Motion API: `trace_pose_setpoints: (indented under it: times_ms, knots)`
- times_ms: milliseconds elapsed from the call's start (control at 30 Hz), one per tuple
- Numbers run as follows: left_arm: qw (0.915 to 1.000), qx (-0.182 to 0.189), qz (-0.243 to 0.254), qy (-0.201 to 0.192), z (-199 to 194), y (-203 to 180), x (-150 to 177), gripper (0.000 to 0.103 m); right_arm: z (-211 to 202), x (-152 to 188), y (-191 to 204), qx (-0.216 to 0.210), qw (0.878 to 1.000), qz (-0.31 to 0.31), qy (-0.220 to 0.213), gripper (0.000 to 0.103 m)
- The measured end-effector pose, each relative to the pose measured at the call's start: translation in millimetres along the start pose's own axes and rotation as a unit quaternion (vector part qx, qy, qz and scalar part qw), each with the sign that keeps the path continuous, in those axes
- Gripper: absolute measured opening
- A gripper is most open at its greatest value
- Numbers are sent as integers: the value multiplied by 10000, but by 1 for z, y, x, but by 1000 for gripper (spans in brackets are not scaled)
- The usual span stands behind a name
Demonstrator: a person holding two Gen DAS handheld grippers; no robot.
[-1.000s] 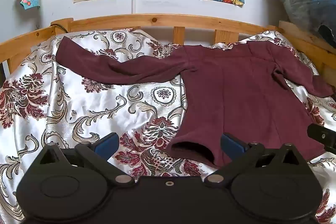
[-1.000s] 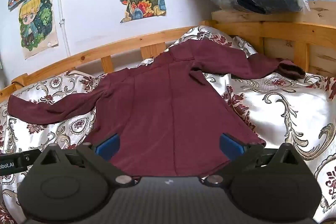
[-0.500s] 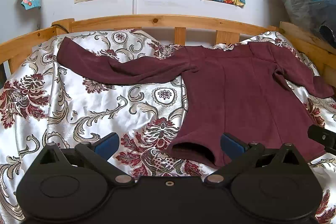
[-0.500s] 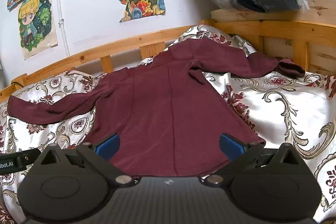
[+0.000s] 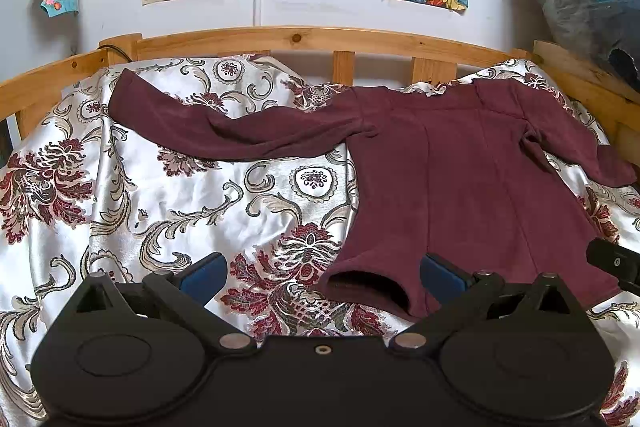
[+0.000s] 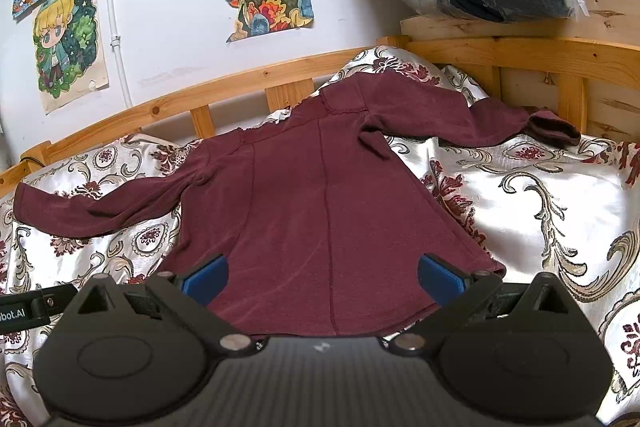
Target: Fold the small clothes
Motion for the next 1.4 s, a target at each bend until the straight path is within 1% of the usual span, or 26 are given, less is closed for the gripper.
trace_pose_setpoints:
  times_ms: [1200, 1400]
  knots:
    - [10000, -3, 20, 2, 0, 2, 0, 102, -1, -4, -1, -7, 10000, 20, 14, 103]
    - [10000, 9, 89, -2, -1, -1, 0, 102, 0, -4, -2, -7, 10000, 27, 15, 103]
Point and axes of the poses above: each gripper's, at about its wrist camera, not at the fingertips, and z roughly the way its jaws point, y to its left, x to its underside, the point moved 10 cm from there along z, roughly the way its jaws point, and after that the axes turned 5 degrees about -x, right-handed, at the moved point
